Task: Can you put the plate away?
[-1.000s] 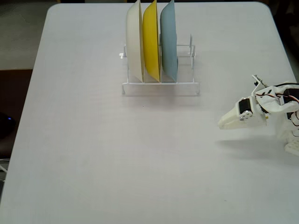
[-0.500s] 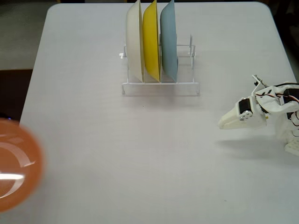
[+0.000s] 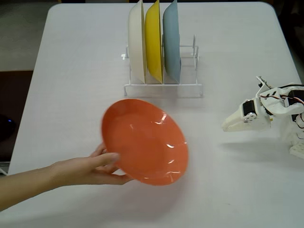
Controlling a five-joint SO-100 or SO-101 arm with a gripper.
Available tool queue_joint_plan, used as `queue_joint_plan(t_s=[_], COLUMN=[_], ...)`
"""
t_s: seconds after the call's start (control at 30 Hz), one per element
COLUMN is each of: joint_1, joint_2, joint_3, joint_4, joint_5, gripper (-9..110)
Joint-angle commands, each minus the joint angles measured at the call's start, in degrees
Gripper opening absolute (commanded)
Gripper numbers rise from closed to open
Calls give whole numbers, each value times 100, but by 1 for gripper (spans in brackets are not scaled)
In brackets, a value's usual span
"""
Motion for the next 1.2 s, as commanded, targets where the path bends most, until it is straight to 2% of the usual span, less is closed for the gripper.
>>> queue_joint_plan(t_s=[0.0, 0.7, 1.17], joint_1=[-35, -35, -53], joint_2=[79, 79, 79], joint_3=[-18, -18, -606], joint_4=[9, 9, -299], joint_5=[18, 18, 519], gripper=[0, 0, -1])
